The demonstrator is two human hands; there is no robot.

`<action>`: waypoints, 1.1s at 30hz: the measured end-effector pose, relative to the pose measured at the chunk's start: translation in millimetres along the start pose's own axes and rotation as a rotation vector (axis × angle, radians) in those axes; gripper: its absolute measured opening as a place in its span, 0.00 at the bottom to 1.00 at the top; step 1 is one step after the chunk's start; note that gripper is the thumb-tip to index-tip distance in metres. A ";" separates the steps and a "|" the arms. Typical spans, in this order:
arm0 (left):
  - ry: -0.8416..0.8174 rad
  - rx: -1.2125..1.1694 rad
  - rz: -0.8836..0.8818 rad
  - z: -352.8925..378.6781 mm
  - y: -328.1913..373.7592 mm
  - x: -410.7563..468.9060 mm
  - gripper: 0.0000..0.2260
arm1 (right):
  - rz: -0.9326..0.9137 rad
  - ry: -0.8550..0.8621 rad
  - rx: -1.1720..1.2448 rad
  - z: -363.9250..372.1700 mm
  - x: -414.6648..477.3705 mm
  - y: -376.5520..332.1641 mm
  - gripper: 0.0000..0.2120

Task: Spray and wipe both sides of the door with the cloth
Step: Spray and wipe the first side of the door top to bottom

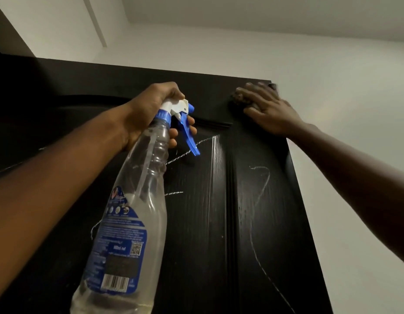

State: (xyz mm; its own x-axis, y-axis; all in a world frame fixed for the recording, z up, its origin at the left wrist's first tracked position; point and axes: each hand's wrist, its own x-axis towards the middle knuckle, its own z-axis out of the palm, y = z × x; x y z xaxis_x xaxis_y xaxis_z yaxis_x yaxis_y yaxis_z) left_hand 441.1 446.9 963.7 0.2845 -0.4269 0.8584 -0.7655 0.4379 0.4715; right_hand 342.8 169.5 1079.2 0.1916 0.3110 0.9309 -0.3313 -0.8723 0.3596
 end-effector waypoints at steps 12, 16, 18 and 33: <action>-0.103 -0.004 -0.161 60.6 -28.3 -32.0 0.17 | 0.017 -0.183 0.309 -2.0 -63.0 -14.9 0.25; -0.137 0.071 -0.236 74.1 -45.9 -35.0 0.21 | 0.083 -0.263 0.518 -16.6 -69.6 -20.0 0.23; -0.145 0.067 -0.248 80.2 -50.2 -36.8 0.21 | 0.118 -0.281 0.565 -17.8 -70.7 -20.7 0.23; -0.065 0.084 -0.231 59.4 -39.5 -58.2 0.20 | -0.038 -0.114 0.034 34.4 -157.4 -72.8 0.30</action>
State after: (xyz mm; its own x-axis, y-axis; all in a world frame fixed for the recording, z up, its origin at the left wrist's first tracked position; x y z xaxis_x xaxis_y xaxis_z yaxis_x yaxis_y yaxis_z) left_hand 420.6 407.5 883.1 0.4219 -0.5597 0.7133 -0.7304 0.2563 0.6331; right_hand 368.5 171.0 904.3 0.3082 0.3006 0.9026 -0.2911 -0.8735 0.3903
